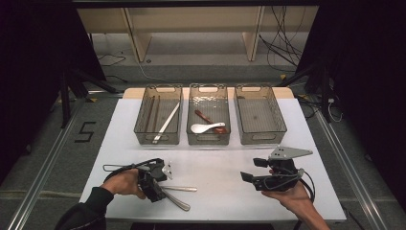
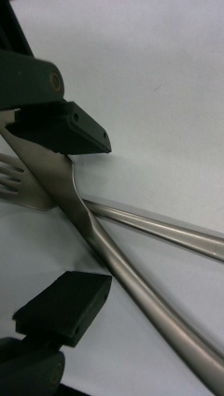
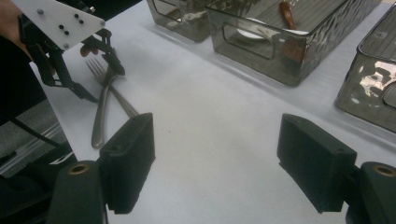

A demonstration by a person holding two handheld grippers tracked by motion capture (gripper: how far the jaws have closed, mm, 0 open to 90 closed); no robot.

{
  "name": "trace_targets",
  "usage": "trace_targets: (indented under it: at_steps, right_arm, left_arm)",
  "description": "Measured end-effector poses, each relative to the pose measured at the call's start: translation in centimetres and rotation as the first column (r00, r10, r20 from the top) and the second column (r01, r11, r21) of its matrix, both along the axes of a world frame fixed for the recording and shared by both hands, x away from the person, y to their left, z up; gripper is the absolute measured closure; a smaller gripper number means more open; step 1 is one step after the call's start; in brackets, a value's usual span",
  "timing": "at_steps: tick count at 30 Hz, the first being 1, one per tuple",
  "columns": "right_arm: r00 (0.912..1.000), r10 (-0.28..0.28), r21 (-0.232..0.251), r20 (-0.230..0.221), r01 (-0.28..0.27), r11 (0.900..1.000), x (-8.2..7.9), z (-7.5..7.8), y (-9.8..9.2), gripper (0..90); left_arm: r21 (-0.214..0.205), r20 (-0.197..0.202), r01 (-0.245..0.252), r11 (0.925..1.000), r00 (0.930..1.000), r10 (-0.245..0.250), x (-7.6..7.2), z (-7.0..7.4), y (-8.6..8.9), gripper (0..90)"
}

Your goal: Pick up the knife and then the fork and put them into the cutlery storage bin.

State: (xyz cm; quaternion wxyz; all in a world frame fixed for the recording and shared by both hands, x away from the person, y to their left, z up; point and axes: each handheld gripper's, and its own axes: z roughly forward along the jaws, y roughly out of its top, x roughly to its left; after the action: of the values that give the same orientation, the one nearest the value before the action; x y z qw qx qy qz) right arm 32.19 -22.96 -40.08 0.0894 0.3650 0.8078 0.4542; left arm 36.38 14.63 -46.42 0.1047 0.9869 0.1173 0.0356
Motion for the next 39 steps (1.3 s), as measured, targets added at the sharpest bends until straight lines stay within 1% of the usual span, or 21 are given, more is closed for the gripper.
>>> trace_targets:
  at_steps: [3, 5, 7, 8, 9, 10, 11, 15, 16, 18, 21, 23, 26, 27, 30, 34, 37, 38, 39]
  right_arm:
    - [1.0, 0.0, 0.001, -0.004, 0.0, 1.0, 0.04, -0.04, 0.03, 28.6]
    - [1.0, 0.001, 0.0, -0.007, -0.001, 1.0, 0.06, -0.07, 0.06, 28.7]
    - [1.0, 0.004, -0.001, -0.005, -0.004, 1.0, 0.06, -0.09, 0.09, 28.8]
    - [1.0, 0.004, -0.001, -0.004, -0.004, 1.0, 0.06, -0.09, 0.09, 28.9]
    - [1.0, 0.004, -0.001, -0.004, -0.004, 1.0, 0.05, -0.08, 0.07, 28.9]
    - [1.0, 0.003, -0.001, -0.004, -0.003, 1.0, 0.04, -0.06, 0.06, 28.9]
    - [1.0, 0.003, 0.001, -0.006, -0.003, 1.0, 0.05, -0.05, 0.06, 29.0]
    - [1.0, 0.004, -0.001, -0.005, -0.004, 1.0, 0.04, -0.06, 0.05, 28.9]
    - [1.0, 0.003, 0.001, -0.007, -0.003, 1.0, 0.05, -0.06, 0.06, 29.0]
    - [1.0, 0.003, 0.0, -0.008, -0.003, 1.0, 0.06, -0.08, 0.04, 29.0]
    - [1.0, 0.005, 0.001, -0.006, -0.005, 1.0, 0.05, -0.07, 0.07, 29.1]
    - [1.0, 0.006, 0.0, -0.006, -0.006, 1.0, 0.03, -0.07, 0.1, 29.0]
    - [1.0, 0.006, 0.0, -0.007, -0.006, 1.0, 0.06, -0.09, 0.11, 29.0]
    - [1.0, 0.006, -0.001, -0.006, -0.006, 1.0, 0.06, -0.1, 0.1, 29.1]
    - [1.0, 0.007, -0.001, -0.007, -0.007, 1.0, 0.08, -0.11, 0.09, 29.1]
    - [0.9999, 0.008, -0.001, -0.007, -0.008, 1.0, 0.08, -0.1, 0.1, 29.1]
    - [0.9999, 0.008, -0.001, -0.007, -0.008, 1.0, 0.08, -0.09, 0.08, 29.1]
    - [0.9999, 0.008, -0.001, -0.007, -0.008, 1.0, 0.08, -0.08, 0.08, 29.1]
    - [0.9999, 0.008, 0.0, -0.007, -0.008, 1.0, 0.08, -0.07, 0.06, 29.1]
  left_arm:
    - [0.01, -0.003, 0.026, 0.9996, 0.9997, -0.026, 0.0, -0.07, -0.25, 33.1]
    - [0.016, -0.01, 0.031, 0.9994, 0.9995, -0.031, 0.08, -0.05, -0.29, 34.9]
    - [0.012, -0.017, 0.039, 0.9992, 0.9991, -0.039, 0.11, -0.03, -0.3, 37.5]
    - [0.004, -0.025, 0.043, 0.9991, 0.9988, -0.043, 0.05, -0.04, -0.33, 39.5]
    - [0.011, -0.031, 0.058, 0.9983, 0.9979, -0.058, 0.03, 0.06, -0.35, 42.4]
    - [0.01, -0.033, 0.059, 0.9982, 0.9978, -0.058, -0.08, 0.08, -0.39, 46.3]
    - [0.011, -0.032, 0.061, 0.9981, 0.9977, -0.06, -0.11, 0.1, -0.43, 48.3]
    - [0.009, -0.037, 0.051, 0.9987, 0.998, -0.051, -0.03, 0.18, -0.39, 55.0]
    - [0.002, -0.035, 0.047, 0.9989, 0.9983, -0.047, -0.01, 0.17, -0.35, 57.6]
    - [0.003, -0.036, 0.051, 0.9987, 0.9981, -0.05, 0.09, 0.22, -0.27, 59.9]
    - [-0.004, -0.031, 0.039, 0.9992, 0.9987, -0.039, 0.02, 0.21, -0.32, 62.3]
    - [-0.002, -0.028, 0.042, 0.9991, 0.9987, -0.042, 0.1, 0.24, -0.33, 64.1]
    - [-0.006, -0.012, 0.043, 0.9991, 0.999, -0.043, 0.15, 0.28, -0.36, 67.5]
    - [-0.001, -0.016, 0.039, 0.9992, 0.9991, -0.039, 0.23, 0.34, -0.39, 68.5]
    - [-0.027, 0.0, 0.016, 0.9995, 0.9999, -0.016, 0.44, 0.33, -0.4, 71.6]
    - [-0.021, 0.018, 0.032, 0.9992, 0.9993, -0.032, 0.33, 0.29, -0.53, 73.6]
    - [-0.016, 0.017, 0.048, 0.9987, 0.9987, -0.047, 0.39, 0.37, -0.5, 75.8]
    - [-0.015, 0.024, 0.051, 0.9986, 0.9985, -0.05, 0.39, 0.36, -0.52, 77.3]
    - [-0.023, 0.028, 0.044, 0.9988, 0.9987, -0.043, 0.36, 0.31, -0.54, 78.6]
